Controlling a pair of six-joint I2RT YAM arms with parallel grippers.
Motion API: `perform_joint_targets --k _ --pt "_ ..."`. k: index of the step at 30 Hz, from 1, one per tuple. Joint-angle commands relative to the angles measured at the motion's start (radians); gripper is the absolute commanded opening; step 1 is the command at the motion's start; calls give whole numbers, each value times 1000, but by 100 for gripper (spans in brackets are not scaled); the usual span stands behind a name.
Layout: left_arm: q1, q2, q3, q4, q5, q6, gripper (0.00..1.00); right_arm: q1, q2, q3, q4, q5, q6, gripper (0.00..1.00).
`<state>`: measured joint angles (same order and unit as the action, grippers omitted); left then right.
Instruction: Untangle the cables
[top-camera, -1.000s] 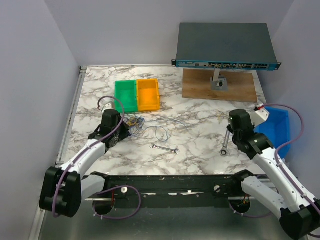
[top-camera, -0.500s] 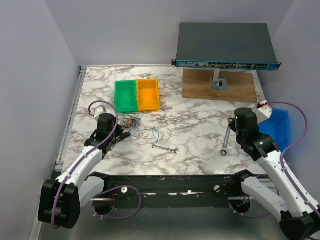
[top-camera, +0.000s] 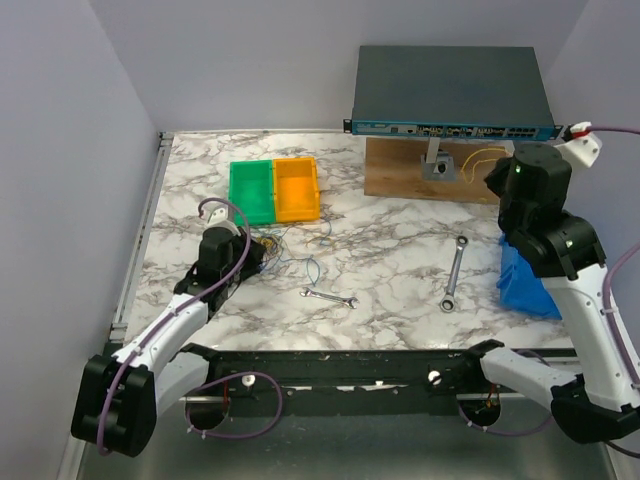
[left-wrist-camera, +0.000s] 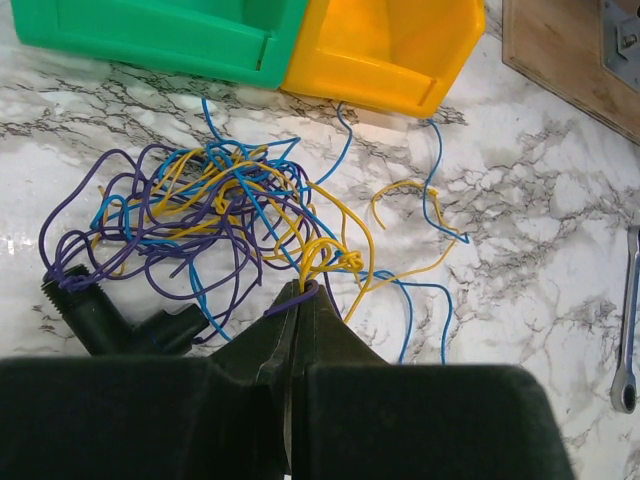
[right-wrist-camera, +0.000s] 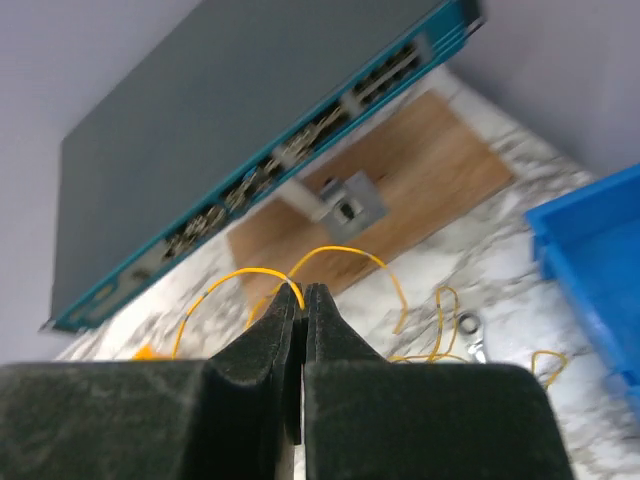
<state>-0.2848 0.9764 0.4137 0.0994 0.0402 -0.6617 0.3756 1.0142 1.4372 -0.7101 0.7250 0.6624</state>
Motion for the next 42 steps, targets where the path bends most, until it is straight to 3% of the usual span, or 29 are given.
perform_joint_targets --k 1,6,12,16,20,24,29,30,33,34,39,42 --pt "-14 17 19 31 46 24 0 -3 70 101 -109 360 -53 1" --pt "-33 24 19 40 40 28 0 -3 39 43 51 651 -159 1" --pt "-43 42 28 38 38 34 0 -40 -42 -146 425 696 -367 1" --pt "-48 33 27 36 30 39 0 -144 -11 -189 454 626 -365 1" --pt "-51 37 24 37 29 40 0 -361 34 -226 454 463 -293 1" --pt "-54 48 28 41 30 42 0 -514 102 -227 386 303 -158 1" --pt "-60 47 30 28 9 43 0 -636 208 -236 274 152 71 10" --pt "-65 39 28 29 0 45 0 -665 220 -251 266 108 106 20" --pt "-82 23 23 31 -26 51 0 -702 225 -297 251 37 167 73" --pt "-90 22 25 30 -32 55 0 -703 217 -313 254 33 172 81" --pt "-124 29 44 16 -68 69 0 -703 158 -349 279 -60 97 83" --pt "-139 33 51 13 -71 79 0 -702 124 -349 271 -253 14 84"
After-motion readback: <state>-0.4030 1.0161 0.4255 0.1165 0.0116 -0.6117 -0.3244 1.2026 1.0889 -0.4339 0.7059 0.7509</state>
